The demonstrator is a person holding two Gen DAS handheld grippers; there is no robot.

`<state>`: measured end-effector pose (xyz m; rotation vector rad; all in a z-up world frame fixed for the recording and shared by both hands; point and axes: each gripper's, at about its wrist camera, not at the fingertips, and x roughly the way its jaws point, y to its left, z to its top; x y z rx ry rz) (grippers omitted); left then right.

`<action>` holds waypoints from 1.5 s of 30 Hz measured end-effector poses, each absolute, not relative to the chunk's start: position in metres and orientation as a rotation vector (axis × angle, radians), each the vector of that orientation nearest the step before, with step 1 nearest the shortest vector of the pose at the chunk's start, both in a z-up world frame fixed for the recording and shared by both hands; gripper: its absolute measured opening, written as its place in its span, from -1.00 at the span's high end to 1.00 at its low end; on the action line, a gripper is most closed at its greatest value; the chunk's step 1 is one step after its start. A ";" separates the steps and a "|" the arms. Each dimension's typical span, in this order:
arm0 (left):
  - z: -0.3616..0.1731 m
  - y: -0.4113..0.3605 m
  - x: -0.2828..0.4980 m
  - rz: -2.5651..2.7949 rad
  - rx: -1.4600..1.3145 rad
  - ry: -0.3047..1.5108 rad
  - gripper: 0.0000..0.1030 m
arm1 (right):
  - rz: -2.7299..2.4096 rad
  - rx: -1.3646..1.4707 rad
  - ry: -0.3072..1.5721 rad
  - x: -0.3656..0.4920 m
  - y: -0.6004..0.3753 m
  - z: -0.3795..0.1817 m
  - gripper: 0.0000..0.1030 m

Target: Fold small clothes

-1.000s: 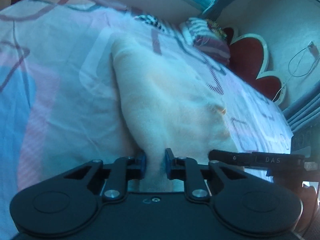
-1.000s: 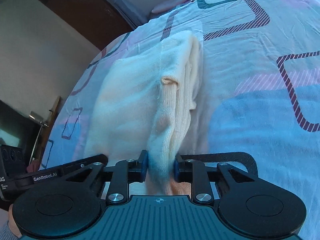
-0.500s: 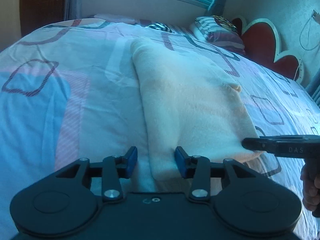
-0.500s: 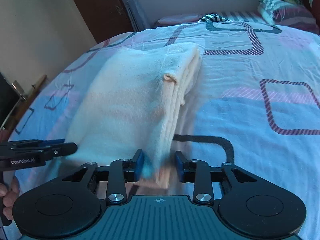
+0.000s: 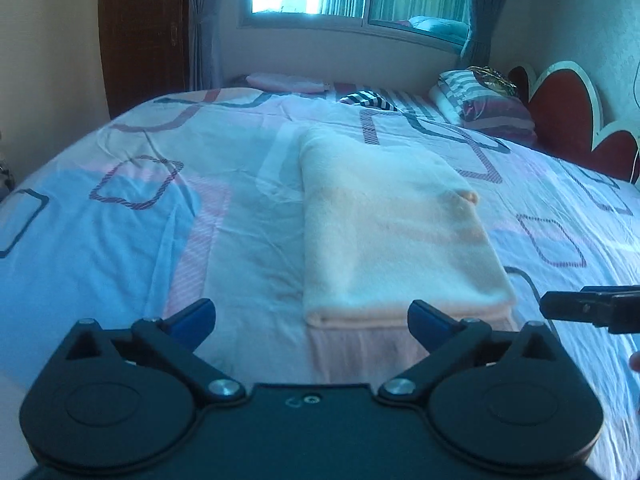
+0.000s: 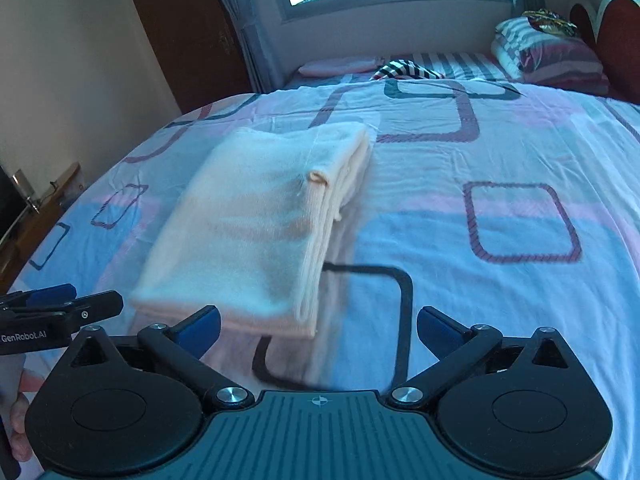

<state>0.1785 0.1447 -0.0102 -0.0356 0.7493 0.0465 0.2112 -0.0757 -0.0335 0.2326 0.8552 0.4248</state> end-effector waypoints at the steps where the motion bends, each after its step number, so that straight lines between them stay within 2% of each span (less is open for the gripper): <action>1: -0.007 0.140 0.171 0.048 -0.024 0.741 -0.98 | 0.425 0.230 0.848 0.202 -0.078 -0.029 -1.00; 9: 0.034 0.095 0.099 0.050 0.075 0.590 -0.98 | 0.424 0.188 0.725 0.128 -0.097 0.012 -1.00; 22: 0.070 0.060 0.016 0.067 0.073 0.550 -0.98 | 0.346 0.189 0.625 0.036 -0.130 0.057 -1.00; 45: 0.100 0.050 -0.020 0.042 0.060 0.475 -0.98 | 0.360 0.159 0.546 0.002 -0.130 0.093 -1.00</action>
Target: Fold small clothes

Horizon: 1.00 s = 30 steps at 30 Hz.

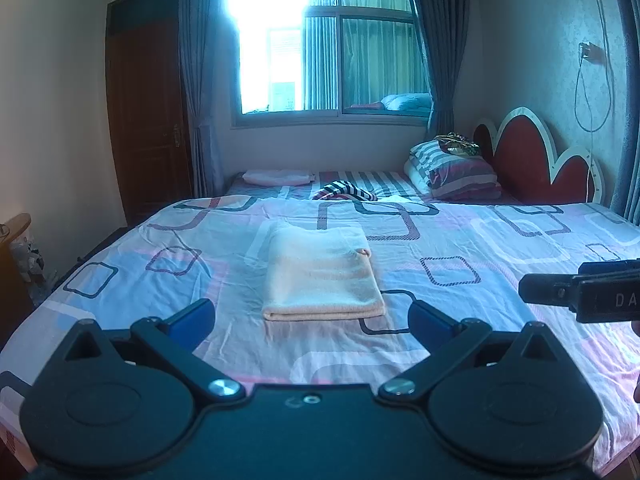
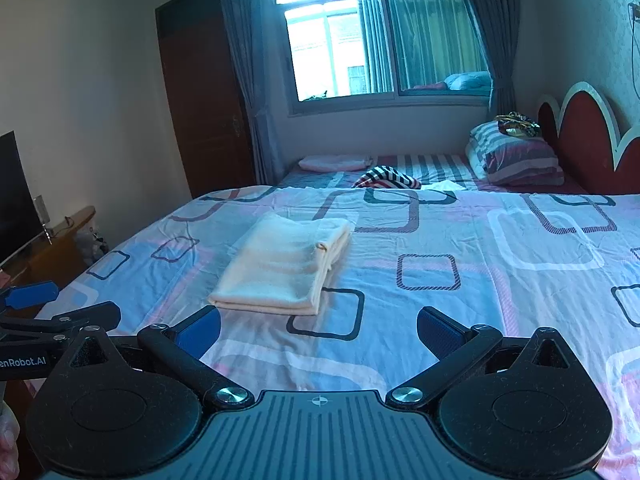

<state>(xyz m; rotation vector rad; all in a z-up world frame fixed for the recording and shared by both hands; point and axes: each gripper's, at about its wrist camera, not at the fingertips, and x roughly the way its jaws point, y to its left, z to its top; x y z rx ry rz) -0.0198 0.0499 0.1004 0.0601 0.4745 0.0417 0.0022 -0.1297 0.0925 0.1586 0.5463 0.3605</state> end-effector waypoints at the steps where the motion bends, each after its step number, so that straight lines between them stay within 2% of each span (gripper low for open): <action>1: 0.101 0.050 -0.020 0.042 0.060 0.473 -0.98 | 0.362 0.157 0.545 0.002 -0.129 0.093 -1.00; 30: 0.104 0.055 -0.022 0.040 0.062 0.459 -0.98 | 0.371 0.134 0.524 -0.002 -0.127 0.097 -1.00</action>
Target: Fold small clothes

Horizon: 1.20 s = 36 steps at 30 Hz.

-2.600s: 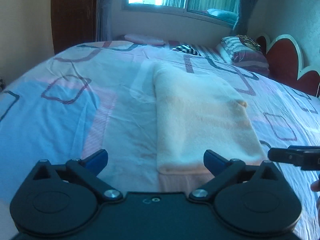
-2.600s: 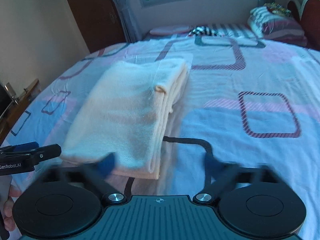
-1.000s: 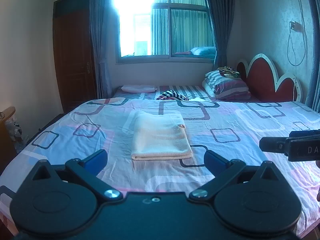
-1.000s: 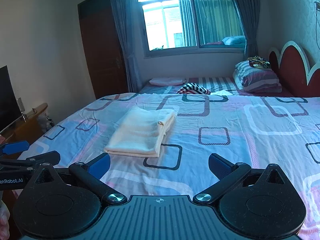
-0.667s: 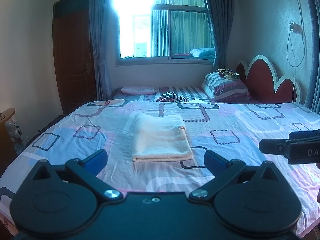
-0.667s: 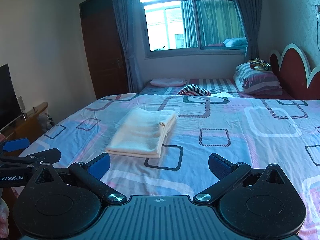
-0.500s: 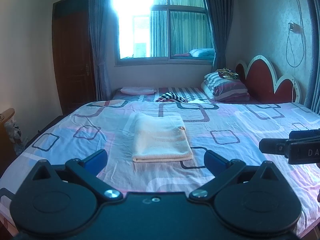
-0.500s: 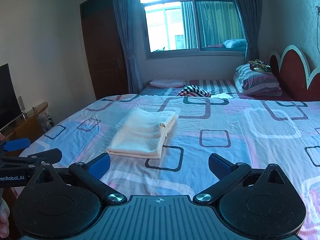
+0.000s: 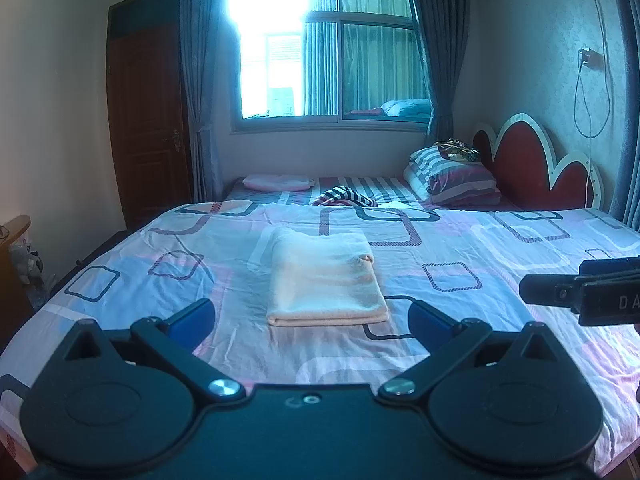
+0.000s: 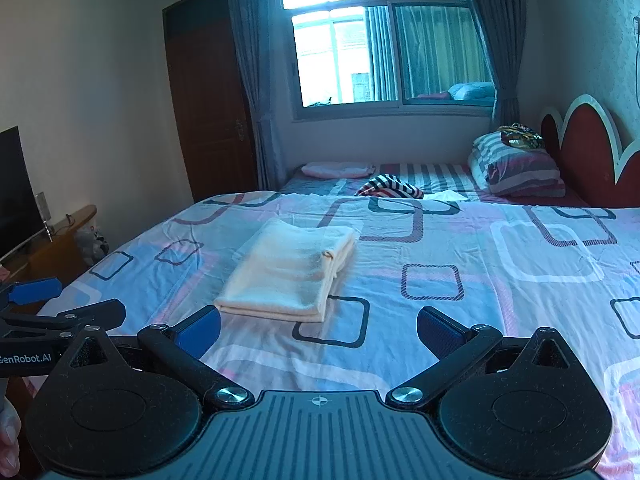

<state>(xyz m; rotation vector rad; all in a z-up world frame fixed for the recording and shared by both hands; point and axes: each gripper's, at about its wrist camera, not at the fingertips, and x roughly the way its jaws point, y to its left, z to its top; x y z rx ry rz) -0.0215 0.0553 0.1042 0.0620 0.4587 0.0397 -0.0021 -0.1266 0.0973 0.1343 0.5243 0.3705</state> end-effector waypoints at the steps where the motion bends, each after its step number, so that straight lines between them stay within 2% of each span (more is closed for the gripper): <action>1: 0.104 0.055 -0.022 0.040 0.062 0.458 -0.98 | 0.372 0.135 0.524 -0.002 -0.126 0.098 -1.00; 36: 0.104 0.052 -0.021 0.031 0.053 0.451 -0.98 | 0.373 0.124 0.515 -0.001 -0.132 0.099 -1.00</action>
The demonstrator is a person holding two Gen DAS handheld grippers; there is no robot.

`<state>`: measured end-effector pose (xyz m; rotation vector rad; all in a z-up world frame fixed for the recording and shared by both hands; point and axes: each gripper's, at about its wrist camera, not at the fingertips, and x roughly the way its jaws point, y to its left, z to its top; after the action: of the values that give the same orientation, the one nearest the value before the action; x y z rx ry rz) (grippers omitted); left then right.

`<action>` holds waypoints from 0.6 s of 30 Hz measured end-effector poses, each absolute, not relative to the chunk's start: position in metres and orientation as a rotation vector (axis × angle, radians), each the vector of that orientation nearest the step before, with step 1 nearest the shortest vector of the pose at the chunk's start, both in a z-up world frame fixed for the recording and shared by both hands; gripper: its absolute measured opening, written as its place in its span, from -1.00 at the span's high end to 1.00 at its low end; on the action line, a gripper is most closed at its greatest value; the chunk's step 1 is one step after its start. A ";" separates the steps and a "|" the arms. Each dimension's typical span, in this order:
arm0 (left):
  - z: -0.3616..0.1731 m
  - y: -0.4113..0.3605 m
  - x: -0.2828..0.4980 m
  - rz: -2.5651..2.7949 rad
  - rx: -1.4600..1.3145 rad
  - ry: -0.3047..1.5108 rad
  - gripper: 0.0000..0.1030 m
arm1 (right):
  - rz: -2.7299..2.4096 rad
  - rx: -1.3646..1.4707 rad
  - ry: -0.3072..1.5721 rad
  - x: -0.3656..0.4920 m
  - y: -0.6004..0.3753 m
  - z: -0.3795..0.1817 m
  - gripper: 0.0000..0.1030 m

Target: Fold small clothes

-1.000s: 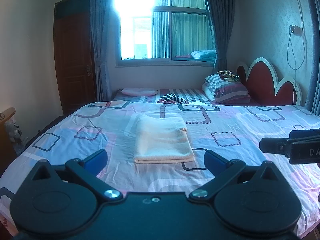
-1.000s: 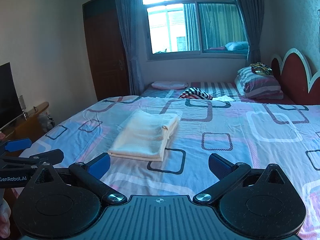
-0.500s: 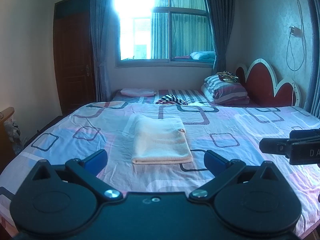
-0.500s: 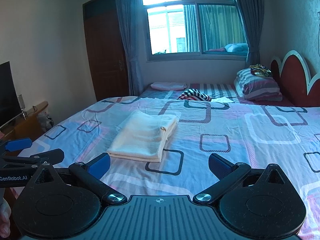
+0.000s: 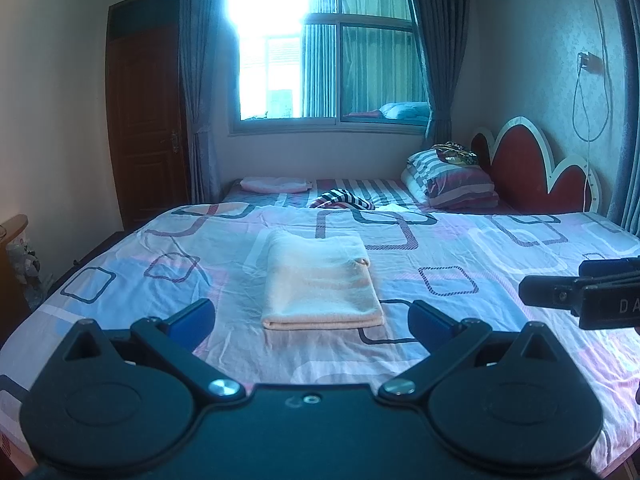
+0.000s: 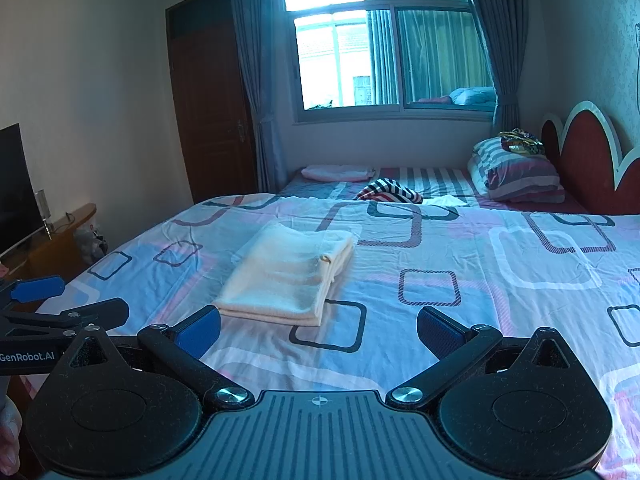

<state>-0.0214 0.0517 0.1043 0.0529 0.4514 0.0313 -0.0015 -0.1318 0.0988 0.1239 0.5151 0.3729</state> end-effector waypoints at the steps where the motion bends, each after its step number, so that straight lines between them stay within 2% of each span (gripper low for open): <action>1: 0.104 0.051 -0.021 0.031 0.049 0.453 -0.98 | 0.373 0.125 0.516 -0.001 -0.132 0.099 -1.00; 18: 0.108 0.050 -0.020 0.031 0.040 0.417 -0.98 | 0.380 0.118 0.518 0.001 -0.135 0.097 -1.00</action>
<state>-0.0205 0.0496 0.1084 0.0395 0.4174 0.0308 0.0014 -0.1350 0.0975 0.1180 0.5181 0.3801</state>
